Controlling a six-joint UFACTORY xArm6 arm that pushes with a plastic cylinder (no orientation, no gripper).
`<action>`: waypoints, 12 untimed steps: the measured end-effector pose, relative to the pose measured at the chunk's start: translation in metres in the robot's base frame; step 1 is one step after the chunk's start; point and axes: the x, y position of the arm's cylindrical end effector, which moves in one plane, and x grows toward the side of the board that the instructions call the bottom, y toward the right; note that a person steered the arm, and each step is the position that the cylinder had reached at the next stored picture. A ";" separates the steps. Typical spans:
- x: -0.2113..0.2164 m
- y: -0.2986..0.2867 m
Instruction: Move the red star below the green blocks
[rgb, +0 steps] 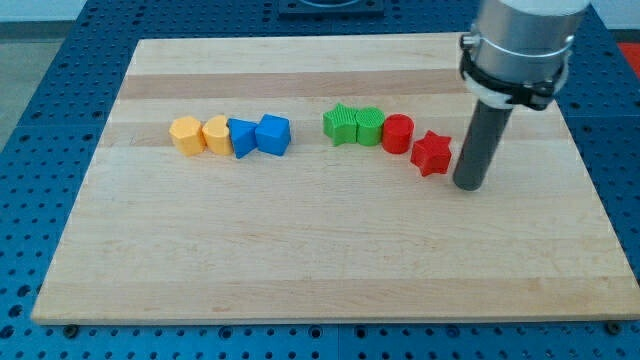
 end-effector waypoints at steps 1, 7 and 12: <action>-0.012 0.032; -0.020 -0.092; -0.050 -0.092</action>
